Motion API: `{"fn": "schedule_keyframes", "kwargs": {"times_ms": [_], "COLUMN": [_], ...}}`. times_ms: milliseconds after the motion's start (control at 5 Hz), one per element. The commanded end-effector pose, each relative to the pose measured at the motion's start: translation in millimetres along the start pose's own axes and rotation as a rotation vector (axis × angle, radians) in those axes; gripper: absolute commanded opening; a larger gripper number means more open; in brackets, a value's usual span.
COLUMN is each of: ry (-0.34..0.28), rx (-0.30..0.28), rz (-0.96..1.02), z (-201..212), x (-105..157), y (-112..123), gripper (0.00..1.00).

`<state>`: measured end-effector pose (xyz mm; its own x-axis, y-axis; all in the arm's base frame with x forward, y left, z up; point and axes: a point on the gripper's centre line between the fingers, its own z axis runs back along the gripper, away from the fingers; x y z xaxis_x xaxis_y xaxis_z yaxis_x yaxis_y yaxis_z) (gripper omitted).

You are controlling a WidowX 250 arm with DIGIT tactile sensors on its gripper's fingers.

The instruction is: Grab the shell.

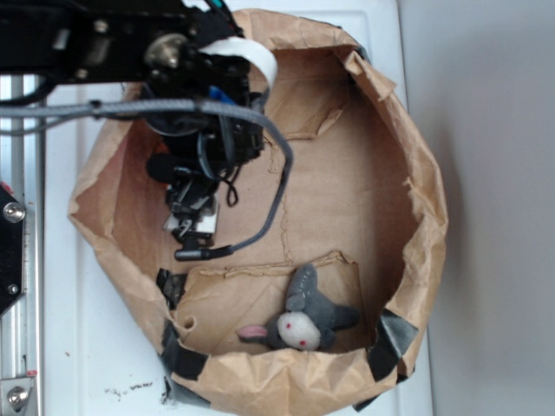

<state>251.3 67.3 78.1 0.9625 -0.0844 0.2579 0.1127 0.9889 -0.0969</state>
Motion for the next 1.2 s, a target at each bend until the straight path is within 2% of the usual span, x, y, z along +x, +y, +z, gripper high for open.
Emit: {"fn": "schedule_keyframes", "kwargs": {"times_ms": [0, 200, 400, 600, 800, 1000], "ry": [-0.026, -0.125, -0.206, -0.18, -0.224, -0.224], "rx": [-0.034, 0.012, -0.009, -0.047, 0.012, 0.012], "rz": [-0.036, -0.149, -0.265, -0.243, -0.261, -0.261], "z": [10, 11, 26, 25, 18, 18], "x": [3, 8, -38, -27, -16, -16], "y": [23, 26, 16, 29, 35, 35], "gripper": [1.0, 1.0, 1.0, 1.0, 1.0, 1.0]}}
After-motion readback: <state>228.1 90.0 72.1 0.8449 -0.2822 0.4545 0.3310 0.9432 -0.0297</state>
